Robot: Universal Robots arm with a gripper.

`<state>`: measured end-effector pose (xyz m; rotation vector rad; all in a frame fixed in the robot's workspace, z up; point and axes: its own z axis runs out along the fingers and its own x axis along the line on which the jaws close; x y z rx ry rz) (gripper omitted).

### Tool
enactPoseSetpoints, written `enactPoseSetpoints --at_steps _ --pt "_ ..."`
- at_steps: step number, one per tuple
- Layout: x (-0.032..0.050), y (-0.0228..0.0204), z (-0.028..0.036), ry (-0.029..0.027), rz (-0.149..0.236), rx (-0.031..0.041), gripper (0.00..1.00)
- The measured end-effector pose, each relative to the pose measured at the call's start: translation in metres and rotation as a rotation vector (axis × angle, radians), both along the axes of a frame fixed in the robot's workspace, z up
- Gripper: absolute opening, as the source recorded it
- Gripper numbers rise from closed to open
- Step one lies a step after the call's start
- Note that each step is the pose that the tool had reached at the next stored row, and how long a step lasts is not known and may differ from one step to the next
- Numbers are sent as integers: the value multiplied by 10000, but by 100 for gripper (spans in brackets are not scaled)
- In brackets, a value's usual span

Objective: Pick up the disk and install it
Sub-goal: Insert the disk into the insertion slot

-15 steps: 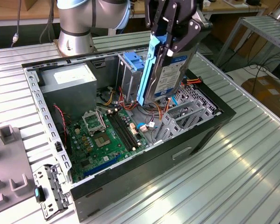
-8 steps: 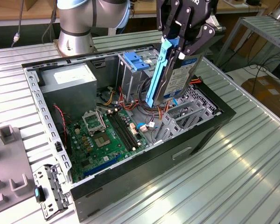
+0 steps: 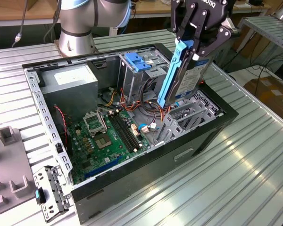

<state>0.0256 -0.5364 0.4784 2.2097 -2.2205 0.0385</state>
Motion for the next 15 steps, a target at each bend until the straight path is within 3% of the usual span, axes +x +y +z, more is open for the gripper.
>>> enactPoseSetpoints --at_steps 4,7,15 --pt "180 -4 -13 0 0 -14 37" --pt "258 -6 -28 1 0 -66 37" --pt "277 -58 -97 1 -88 -111 37"
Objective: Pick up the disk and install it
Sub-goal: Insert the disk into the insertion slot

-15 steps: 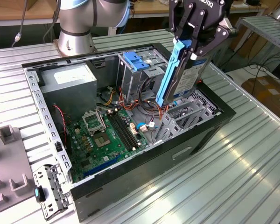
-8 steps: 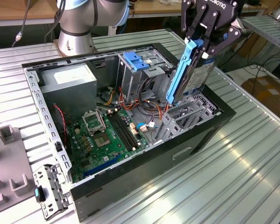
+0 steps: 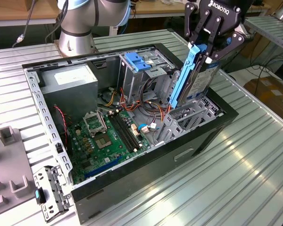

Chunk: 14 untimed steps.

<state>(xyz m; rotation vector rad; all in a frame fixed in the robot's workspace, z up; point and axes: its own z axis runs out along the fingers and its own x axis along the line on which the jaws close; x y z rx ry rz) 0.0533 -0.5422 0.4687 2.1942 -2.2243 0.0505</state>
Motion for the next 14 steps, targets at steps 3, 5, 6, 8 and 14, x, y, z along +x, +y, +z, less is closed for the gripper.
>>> enactPoseSetpoints --at_steps 3,5,6,8,14 --pt "8 -10 -25 0 -48 -13 37" --pt "10 -14 -36 1 -62 -16 37" --pt "10 -22 -39 1 -62 -16 37" --pt "12 -38 -48 0 -61 -14 37" --pt "16 -44 -71 0 -331 -15 37"
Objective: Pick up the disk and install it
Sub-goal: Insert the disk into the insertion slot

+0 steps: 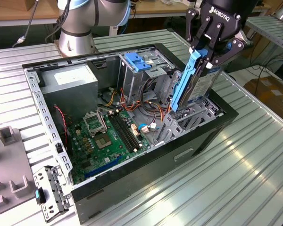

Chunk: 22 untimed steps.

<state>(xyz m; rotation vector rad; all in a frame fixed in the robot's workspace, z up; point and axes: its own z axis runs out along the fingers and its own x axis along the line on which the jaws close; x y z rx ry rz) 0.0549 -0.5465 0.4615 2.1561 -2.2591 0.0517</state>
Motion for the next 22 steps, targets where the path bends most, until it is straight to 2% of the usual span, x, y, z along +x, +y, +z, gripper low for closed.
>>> enactPoseSetpoints --at_steps 4,7,16,22 --pt "0 -16 -22 0 14 1 37" --pt "0 -25 -33 1 162 -1 37" --pt "0 -44 -78 23 165 0 37" --pt "0 -47 -131 33 165 1 37"
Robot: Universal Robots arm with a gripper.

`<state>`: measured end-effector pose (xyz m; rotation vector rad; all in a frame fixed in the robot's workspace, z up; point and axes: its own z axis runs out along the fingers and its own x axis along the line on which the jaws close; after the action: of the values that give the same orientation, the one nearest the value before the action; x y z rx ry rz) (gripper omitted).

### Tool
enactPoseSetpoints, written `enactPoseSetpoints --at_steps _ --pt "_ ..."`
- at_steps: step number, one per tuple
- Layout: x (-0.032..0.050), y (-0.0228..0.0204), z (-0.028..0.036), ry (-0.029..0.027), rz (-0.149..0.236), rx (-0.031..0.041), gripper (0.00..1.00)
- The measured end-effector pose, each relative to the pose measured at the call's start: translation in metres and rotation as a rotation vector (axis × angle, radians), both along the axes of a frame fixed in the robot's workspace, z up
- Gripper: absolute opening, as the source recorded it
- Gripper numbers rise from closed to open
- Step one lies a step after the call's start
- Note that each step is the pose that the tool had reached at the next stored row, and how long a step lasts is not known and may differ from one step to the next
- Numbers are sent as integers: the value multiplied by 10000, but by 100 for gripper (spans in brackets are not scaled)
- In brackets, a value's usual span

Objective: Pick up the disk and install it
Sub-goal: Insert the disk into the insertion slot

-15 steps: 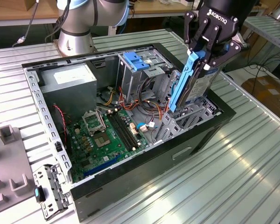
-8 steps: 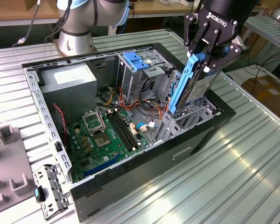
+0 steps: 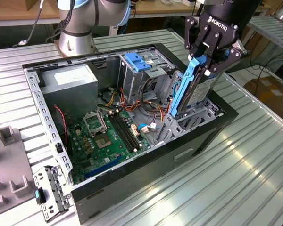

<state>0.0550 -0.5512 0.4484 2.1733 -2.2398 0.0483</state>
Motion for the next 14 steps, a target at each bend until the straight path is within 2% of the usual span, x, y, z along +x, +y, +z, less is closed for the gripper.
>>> enactPoseSetpoints --at_steps 14 --pt "2 -2 -54 1 1 -4 37"
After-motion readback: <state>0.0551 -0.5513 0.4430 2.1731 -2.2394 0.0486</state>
